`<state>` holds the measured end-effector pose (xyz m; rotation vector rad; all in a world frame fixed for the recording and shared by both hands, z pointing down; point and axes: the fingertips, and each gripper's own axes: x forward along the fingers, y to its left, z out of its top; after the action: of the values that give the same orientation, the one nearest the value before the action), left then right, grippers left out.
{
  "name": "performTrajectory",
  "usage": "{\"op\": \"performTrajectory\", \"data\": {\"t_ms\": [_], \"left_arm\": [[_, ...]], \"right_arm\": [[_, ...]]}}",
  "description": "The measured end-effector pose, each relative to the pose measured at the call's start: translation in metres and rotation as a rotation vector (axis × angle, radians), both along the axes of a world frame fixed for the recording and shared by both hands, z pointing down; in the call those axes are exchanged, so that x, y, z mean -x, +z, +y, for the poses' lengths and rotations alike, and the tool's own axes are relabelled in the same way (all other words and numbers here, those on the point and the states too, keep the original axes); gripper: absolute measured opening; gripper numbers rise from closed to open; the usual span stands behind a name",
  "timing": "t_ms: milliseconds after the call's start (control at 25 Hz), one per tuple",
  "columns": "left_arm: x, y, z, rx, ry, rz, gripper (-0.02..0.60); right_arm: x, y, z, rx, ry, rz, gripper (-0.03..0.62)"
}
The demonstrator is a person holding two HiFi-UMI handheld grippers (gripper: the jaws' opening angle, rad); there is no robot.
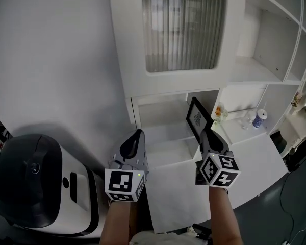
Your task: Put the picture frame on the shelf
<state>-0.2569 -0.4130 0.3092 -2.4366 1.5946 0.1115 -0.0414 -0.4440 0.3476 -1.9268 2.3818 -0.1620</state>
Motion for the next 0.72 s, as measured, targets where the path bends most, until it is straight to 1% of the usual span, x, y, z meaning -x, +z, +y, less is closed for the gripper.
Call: {"op": "performTrajectory", "data": {"t_ms": [120,480,720], "left_arm": [[-0.001,0.001,-0.002,-0.006,0.006,-0.006,0.009],[0.002,0.003,-0.007,-0.007,0.014,-0.007,0.009],[0.007,0.002,-0.011,-0.013,0.006,-0.003,0.009]], "right_arm": [[-0.004,0.01,-0.007,0.011,0.019,-0.032,0.06],[-0.011,0.025,-0.024,0.032,0.071,-0.057,0.06],[-0.013,0.031,-0.035,0.061,0.07,-0.072,0.06]]}}
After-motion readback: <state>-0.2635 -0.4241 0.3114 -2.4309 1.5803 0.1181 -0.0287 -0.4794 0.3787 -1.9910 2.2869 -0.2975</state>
